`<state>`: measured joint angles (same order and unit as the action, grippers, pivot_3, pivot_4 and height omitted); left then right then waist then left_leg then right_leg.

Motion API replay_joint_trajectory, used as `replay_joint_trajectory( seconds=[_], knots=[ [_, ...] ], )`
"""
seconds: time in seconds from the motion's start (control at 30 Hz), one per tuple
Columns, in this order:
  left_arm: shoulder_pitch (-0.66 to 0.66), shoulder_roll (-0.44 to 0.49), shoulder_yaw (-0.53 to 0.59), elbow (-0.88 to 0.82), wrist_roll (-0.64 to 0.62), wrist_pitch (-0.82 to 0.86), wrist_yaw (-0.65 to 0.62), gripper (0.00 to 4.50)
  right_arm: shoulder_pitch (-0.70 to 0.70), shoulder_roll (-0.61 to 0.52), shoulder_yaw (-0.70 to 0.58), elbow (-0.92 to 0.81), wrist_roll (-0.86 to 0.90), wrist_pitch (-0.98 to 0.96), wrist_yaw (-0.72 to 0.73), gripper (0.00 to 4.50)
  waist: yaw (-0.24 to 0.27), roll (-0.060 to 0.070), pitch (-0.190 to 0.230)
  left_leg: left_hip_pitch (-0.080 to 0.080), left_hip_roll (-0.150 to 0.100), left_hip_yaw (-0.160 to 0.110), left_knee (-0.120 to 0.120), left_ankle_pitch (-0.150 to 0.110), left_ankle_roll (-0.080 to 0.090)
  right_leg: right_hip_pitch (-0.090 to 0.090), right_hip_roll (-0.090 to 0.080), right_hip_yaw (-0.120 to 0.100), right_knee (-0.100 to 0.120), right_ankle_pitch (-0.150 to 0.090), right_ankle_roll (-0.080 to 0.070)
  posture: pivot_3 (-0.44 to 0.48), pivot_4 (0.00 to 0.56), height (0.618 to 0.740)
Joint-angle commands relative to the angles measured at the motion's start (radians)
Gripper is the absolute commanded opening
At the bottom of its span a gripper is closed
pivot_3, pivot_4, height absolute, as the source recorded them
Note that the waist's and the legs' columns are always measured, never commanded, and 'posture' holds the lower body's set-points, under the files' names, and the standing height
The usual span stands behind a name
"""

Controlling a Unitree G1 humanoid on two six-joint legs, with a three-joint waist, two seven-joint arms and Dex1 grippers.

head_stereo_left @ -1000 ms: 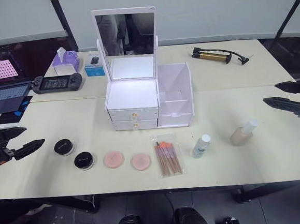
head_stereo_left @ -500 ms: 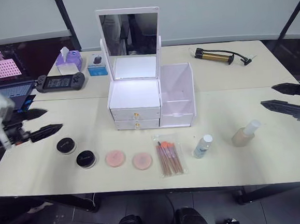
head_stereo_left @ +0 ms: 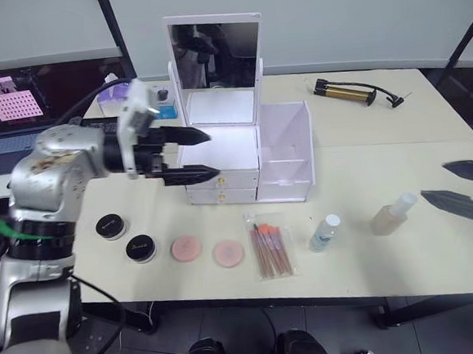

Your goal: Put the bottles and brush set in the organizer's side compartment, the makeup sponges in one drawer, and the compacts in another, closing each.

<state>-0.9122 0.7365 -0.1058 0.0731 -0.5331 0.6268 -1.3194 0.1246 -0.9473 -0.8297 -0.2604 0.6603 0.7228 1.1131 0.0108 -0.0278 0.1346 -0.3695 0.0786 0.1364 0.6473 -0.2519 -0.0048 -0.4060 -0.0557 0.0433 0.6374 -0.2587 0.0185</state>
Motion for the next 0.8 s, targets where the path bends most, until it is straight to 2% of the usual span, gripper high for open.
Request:
replay_joint_trajectory(
  seconds=[0.03, 0.3, 0.47, 0.6, 0.7, 0.8],
  knots=[
    [-0.049, -0.031, -0.018, -0.031, -0.02, 0.03, -0.026, 4.44, 0.066, 0.058, -0.118, -0.129, 0.059, 0.052, -0.074, 4.5, -0.003, 0.0, 0.0, 0.0, 0.0, -0.001, 0.0, 0.0, 0.0, 0.001, 0.0, 0.0, 0.0, 0.0, 0.0, 0.0, 0.15, 0.732],
    [-0.09, -0.143, -0.061, -0.034, -0.031, 0.068, -0.04, 4.44, 0.301, 0.284, -0.237, -0.402, 0.12, 0.047, -0.248, 4.5, -0.008, 0.001, 0.0, 0.0, -0.002, -0.006, 0.0, 0.0, 0.001, 0.002, -0.001, -0.002, 0.0, -0.003, 0.004, 0.0, 0.15, 0.732],
    [-0.086, -0.165, -0.055, -0.021, -0.035, 0.08, -0.047, 4.44, 0.421, 0.343, -0.273, -0.468, 0.174, 0.031, -0.285, 4.5, -0.009, 0.0, 0.0, -0.001, -0.003, -0.012, 0.0, -0.001, 0.002, 0.003, -0.002, -0.003, -0.001, -0.003, 0.004, 0.0, 0.15, 0.732],
    [-0.075, -0.133, -0.05, -0.024, -0.019, 0.081, -0.053, 4.44, 0.43, 0.371, -0.216, -0.504, 0.203, 0.03, -0.363, 4.5, -0.016, 0.001, 0.0, -0.002, -0.011, -0.024, -0.001, -0.002, 0.003, 0.003, -0.001, -0.002, -0.002, -0.003, 0.004, 0.0, 0.15, 0.732],
    [-0.041, -0.072, -0.071, -0.053, 0.029, 0.058, -0.054, 4.44, 0.4, 0.402, -0.136, -0.532, 0.178, 0.007, -0.448, 4.5, -0.025, 0.001, -0.001, -0.002, -0.011, -0.028, -0.002, -0.002, 0.003, 0.004, 0.0, -0.002, -0.003, -0.003, 0.004, 0.0, 0.15, 0.732],
    [-0.015, -0.065, -0.015, -0.107, -0.019, 0.122, 0.002, 4.44, 0.346, 0.412, -0.076, -0.518, 0.16, 0.004, -0.534, 4.5, -0.024, 0.001, -0.001, -0.002, -0.012, -0.029, -0.003, -0.002, 0.003, 0.003, 0.0, -0.002, -0.003, -0.003, 0.003, 0.0, 0.15, 0.732]
  ],
)
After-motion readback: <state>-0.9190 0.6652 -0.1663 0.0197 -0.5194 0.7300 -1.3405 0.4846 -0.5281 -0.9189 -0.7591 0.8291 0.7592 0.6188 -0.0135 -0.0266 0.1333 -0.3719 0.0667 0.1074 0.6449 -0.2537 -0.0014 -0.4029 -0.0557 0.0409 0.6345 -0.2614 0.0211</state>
